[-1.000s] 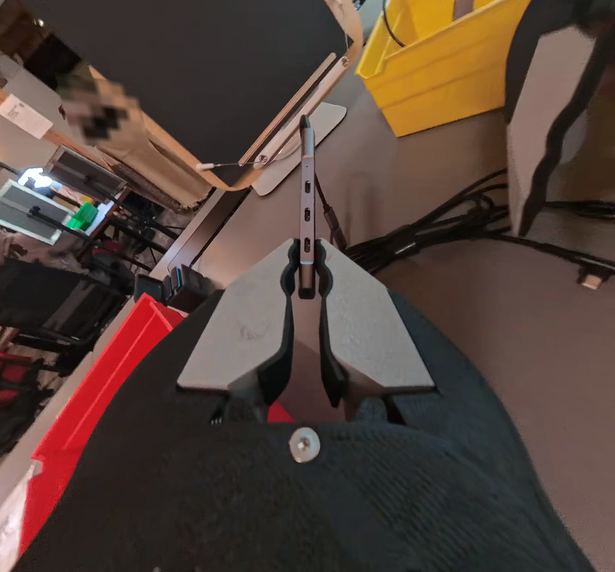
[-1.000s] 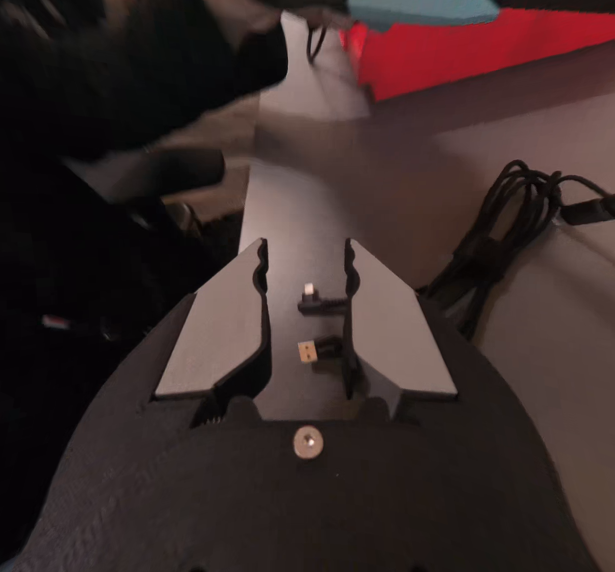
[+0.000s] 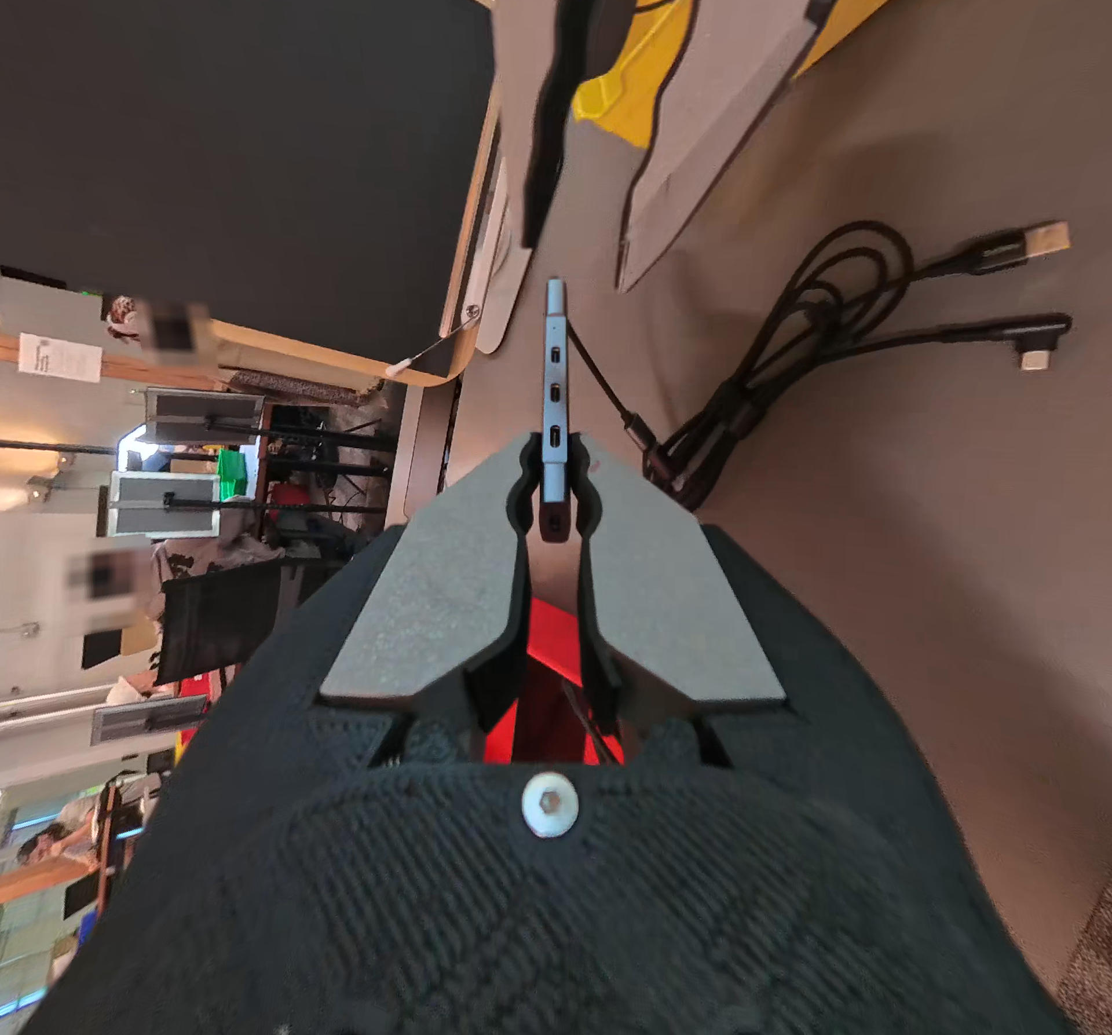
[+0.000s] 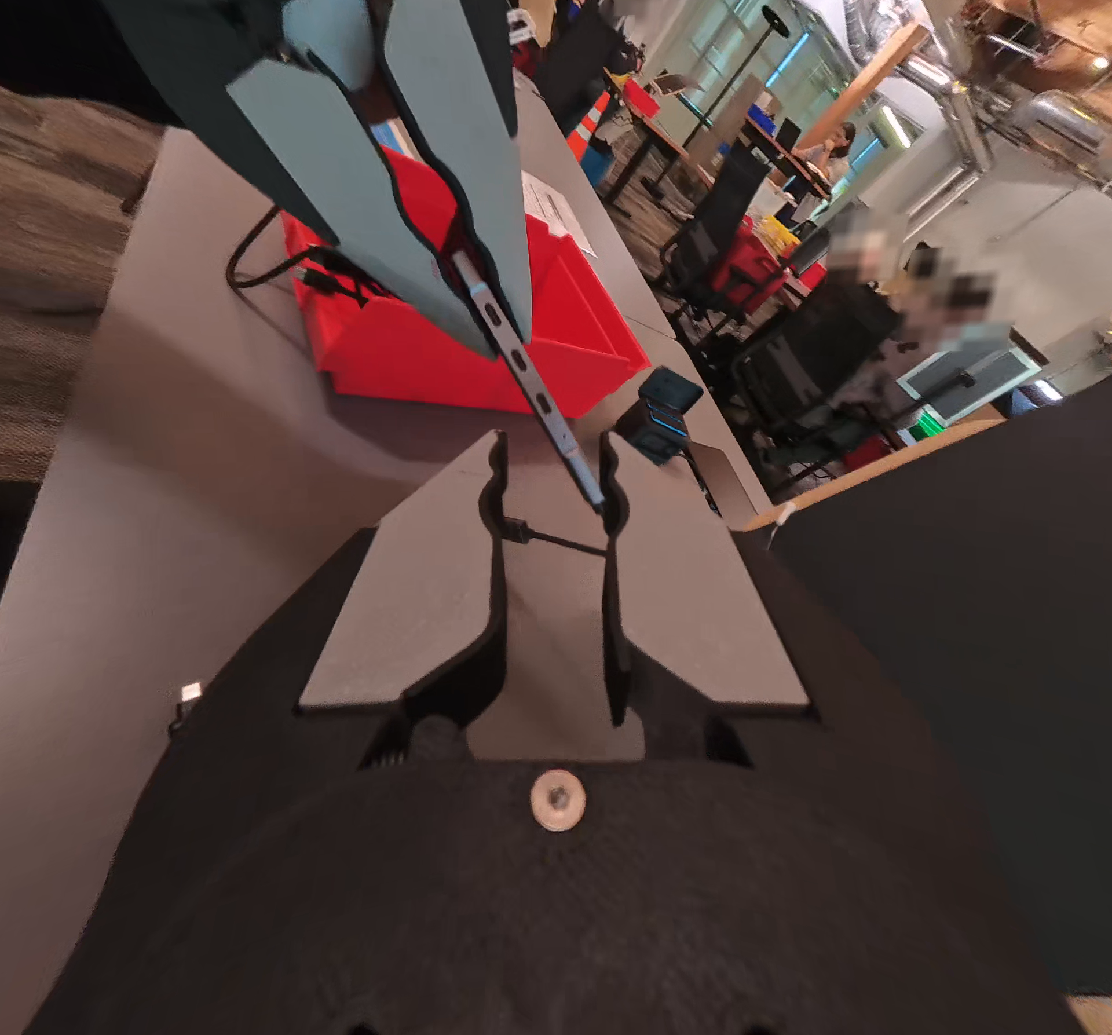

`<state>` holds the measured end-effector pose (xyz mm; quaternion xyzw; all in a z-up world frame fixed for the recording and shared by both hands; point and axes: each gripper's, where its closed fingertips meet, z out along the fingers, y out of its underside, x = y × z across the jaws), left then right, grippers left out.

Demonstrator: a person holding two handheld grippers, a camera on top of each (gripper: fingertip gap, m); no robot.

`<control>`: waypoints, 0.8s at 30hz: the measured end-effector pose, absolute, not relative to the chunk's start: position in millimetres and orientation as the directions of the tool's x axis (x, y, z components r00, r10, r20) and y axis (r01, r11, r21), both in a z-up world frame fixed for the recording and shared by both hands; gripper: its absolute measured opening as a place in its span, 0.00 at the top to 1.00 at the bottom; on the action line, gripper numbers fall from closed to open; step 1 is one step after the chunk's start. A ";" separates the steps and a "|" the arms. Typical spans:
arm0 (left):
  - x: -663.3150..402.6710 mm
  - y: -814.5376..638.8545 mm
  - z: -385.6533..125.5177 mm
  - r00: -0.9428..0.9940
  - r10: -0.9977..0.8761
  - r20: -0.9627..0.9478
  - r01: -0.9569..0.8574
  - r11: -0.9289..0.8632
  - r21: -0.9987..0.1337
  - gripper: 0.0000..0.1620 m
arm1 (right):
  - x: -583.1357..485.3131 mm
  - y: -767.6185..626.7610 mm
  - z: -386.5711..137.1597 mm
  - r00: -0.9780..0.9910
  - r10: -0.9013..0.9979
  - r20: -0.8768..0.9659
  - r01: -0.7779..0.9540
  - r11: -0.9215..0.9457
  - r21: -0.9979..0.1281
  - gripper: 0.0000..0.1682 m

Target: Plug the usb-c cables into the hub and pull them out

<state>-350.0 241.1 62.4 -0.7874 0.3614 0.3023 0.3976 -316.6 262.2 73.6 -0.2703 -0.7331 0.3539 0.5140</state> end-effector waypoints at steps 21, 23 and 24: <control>-294.5 225.7 109.5 0.905 -0.280 -0.319 -0.304 0.098 -0.948 0.88 | -312.4 213.7 73.0 -0.639 0.674 0.371 -0.250 0.274 -0.929 0.97; -287.3 224.1 112.2 0.896 -0.318 -0.311 -0.288 0.118 -0.950 0.90 | -308.9 210.6 71.4 -0.666 0.656 0.355 -0.252 0.249 -0.935 0.97; -284.6 224.4 112.3 0.890 -0.329 -0.316 -0.294 0.117 -0.949 0.92 | -308.5 210.4 72.0 -0.677 0.655 0.337 -0.245 0.231 -0.942 0.97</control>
